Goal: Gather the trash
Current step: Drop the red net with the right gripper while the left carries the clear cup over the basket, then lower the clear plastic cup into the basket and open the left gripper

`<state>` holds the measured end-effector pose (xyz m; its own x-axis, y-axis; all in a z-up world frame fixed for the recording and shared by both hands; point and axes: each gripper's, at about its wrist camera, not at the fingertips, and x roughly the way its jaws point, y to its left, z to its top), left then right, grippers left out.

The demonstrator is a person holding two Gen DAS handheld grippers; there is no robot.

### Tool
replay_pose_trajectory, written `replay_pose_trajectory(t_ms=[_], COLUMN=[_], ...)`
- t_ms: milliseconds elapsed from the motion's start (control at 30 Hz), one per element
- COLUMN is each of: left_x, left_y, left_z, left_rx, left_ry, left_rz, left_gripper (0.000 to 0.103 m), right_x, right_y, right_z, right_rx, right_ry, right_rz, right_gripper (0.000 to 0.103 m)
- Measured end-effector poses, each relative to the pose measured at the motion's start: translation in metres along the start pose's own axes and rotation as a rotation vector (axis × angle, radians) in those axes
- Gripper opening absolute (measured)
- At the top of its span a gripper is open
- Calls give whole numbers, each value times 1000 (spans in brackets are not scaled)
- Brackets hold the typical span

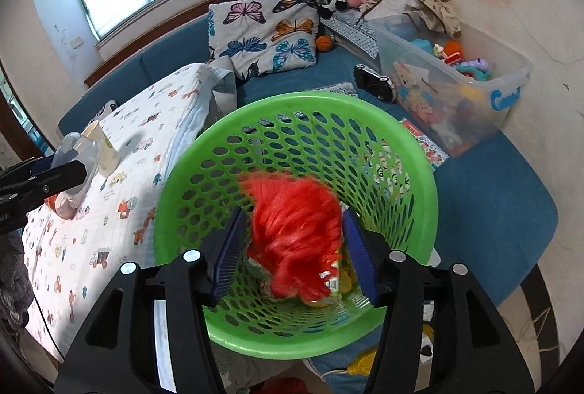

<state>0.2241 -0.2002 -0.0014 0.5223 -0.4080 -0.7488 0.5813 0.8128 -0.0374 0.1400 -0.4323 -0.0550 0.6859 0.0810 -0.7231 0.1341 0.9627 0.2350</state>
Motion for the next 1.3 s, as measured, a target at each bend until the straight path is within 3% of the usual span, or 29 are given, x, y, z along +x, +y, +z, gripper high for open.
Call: replay_pose_trajectory(t_ms=[600, 1167, 1233, 1300], left_x=[36, 61, 61, 61], left_y=[-41, -60, -61, -62], left_z=[14, 13, 14, 15], left_rx=[49, 66, 61, 61], left_ry=[53, 102, 101, 95], left_rz=[-31, -36, -40, -43], left_gripper=[57, 57, 64, 64], right_x=[-31, -32, -32, -32], right_y=[-18, -19, -20, -20], right_z=[-8, -16, -17, -17], right_rx=[39, 52, 54, 55], right_ry=[-40, -32, -31, -30], right_rz=[5, 30, 30, 30], right_gripper=[63, 64, 64, 64])
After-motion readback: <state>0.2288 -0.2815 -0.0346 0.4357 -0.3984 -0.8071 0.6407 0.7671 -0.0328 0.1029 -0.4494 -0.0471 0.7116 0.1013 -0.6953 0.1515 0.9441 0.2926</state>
